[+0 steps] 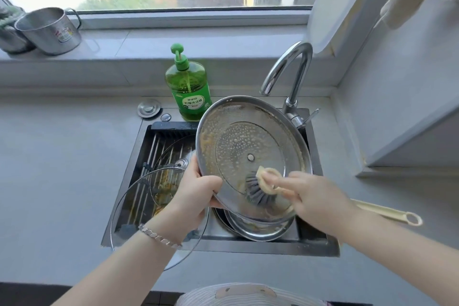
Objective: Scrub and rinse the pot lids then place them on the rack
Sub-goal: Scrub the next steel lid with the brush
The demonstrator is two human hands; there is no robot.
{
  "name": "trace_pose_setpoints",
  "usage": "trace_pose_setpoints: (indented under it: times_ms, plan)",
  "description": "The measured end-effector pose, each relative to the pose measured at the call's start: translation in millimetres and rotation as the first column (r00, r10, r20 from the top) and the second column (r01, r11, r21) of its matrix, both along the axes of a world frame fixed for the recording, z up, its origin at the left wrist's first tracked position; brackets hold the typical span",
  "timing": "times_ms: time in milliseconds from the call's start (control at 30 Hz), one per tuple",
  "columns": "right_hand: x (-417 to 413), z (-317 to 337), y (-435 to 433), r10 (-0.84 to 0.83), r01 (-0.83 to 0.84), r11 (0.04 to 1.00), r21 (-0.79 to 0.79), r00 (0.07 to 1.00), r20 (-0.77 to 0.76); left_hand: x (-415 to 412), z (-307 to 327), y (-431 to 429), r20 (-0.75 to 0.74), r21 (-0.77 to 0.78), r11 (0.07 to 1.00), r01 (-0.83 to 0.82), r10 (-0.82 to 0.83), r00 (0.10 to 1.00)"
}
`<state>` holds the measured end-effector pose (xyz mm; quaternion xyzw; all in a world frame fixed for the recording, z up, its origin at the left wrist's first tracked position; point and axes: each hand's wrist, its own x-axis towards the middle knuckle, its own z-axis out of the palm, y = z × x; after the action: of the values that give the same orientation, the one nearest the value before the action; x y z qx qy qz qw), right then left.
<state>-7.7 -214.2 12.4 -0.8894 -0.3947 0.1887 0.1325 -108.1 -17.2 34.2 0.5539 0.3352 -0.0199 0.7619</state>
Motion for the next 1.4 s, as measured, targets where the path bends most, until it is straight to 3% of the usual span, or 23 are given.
trace_pose_setpoints:
  times_ms: [100,200,267,400,467,533,667,800,967,1067,1133,1267,1400]
  plan:
    - [30,1,-11,-0.161,0.178,0.977,-0.119,0.978,0.135,0,1,8,0.021,-0.018,0.999,-0.048,0.049,0.999]
    - [-4,10,0,-0.014,0.015,1.0,-0.025,0.999,0.042,1,2,7,0.033,0.0,0.999,-0.038,0.038,0.999]
    - [-14,13,4,0.065,-0.066,0.998,0.019,0.996,0.062,0,0,6,0.041,-0.013,0.999,-0.05,0.05,0.998]
    - [10,10,0,-0.083,0.105,0.988,-0.11,0.978,0.19,-3,-1,9,0.043,-0.005,0.998,-0.067,0.067,0.997]
    - [-16,14,8,0.031,-0.031,1.0,0.001,0.994,0.1,-4,0,6,0.059,-0.01,0.996,-0.084,0.084,0.995]
    - [-26,16,10,0.121,-0.124,0.992,0.025,0.986,0.116,-5,1,4,0.063,-0.03,0.994,-0.102,0.104,0.993]
    - [12,15,1,-0.118,0.134,0.988,-0.078,0.977,0.177,-8,2,6,0.062,-0.035,0.993,-0.115,0.117,0.991]
    - [-33,16,13,0.152,-0.15,0.988,0.045,0.987,-0.051,-8,-1,2,0.034,-0.013,0.99,-0.143,0.143,0.989]
    - [-1,10,11,-0.043,0.057,0.99,-0.125,0.992,0.116,-10,-6,2,0.027,-0.053,0.974,-0.222,0.224,0.974]
    - [-43,17,29,0.121,-0.112,0.99,0.082,0.988,-0.101,-5,-11,-5,-0.029,0.007,0.964,-0.267,0.267,0.963]
    - [-48,23,47,0.161,-0.144,0.974,0.173,0.983,-0.085,-3,-16,-12,-0.091,-0.005,0.955,-0.297,0.295,0.951]
    - [-19,23,74,0.043,-0.06,0.99,0.124,0.989,0.138,-2,-20,-21,-0.094,-0.081,0.956,-0.283,0.276,0.957]
    - [-40,32,50,0.272,-0.27,0.961,0.057,0.962,-0.018,-8,-22,2,-0.056,-0.003,0.94,-0.342,0.341,0.938]
